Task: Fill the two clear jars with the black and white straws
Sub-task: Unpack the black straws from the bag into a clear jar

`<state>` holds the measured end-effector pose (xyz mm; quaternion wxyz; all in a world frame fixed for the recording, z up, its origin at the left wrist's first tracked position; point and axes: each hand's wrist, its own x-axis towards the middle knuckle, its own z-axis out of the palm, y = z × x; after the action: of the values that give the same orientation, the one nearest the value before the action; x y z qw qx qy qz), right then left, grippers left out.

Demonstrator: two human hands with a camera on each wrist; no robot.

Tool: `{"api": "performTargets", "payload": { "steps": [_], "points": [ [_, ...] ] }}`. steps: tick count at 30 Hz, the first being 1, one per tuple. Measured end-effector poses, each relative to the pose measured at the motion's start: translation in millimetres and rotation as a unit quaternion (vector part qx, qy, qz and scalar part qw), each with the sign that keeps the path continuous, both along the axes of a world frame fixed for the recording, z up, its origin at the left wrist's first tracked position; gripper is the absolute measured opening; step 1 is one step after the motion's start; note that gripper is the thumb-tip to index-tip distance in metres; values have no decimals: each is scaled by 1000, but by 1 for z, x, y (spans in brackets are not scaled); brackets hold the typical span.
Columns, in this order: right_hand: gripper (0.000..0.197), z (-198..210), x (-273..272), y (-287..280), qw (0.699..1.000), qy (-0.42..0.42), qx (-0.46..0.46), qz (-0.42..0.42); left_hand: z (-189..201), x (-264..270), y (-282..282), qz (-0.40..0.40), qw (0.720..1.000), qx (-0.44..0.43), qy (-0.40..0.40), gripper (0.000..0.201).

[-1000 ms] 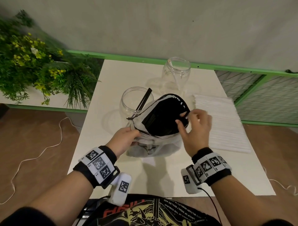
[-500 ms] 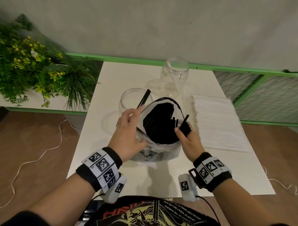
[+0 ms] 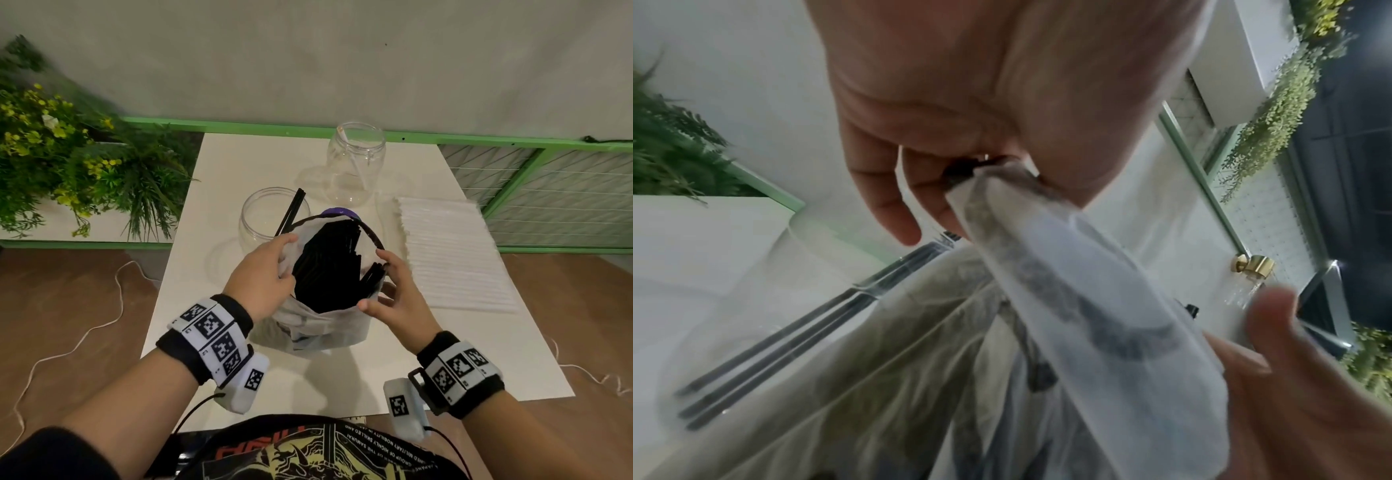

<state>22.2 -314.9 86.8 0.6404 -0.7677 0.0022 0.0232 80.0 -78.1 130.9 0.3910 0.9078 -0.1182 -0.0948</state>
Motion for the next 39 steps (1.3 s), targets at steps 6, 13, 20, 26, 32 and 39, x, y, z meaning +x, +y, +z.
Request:
{"api": "performTargets", "payload": {
  "steps": [6, 13, 20, 26, 32, 39],
  "points": [
    [104, -20, -3, 11, 995, 62, -64, 49, -5, -7, -6, -36, 990, -80, 106, 69],
    [59, -15, -3, 26, 992, -31, -119, -41, -12, -17, -14, -58, 975, -184, 106, 70],
    [56, -11, 4, 8, 976, -109, -168, -89, -18, -17, 2, 31, 984, -153, 81, 72],
    [27, -10, -3, 4, 988, -66, -134, 41, -22, -12, 13, 25, 997, -55, 46, 71],
    [63, -14, -1, 14, 990, -36, -130, 37, -21, -9, 13, -29, 997, -67, 10, 54],
    [100, -20, 2, 25, 990, -43, -133, 36, -16, 7, 0, 46, 954, -263, 139, 35]
  ]
}}
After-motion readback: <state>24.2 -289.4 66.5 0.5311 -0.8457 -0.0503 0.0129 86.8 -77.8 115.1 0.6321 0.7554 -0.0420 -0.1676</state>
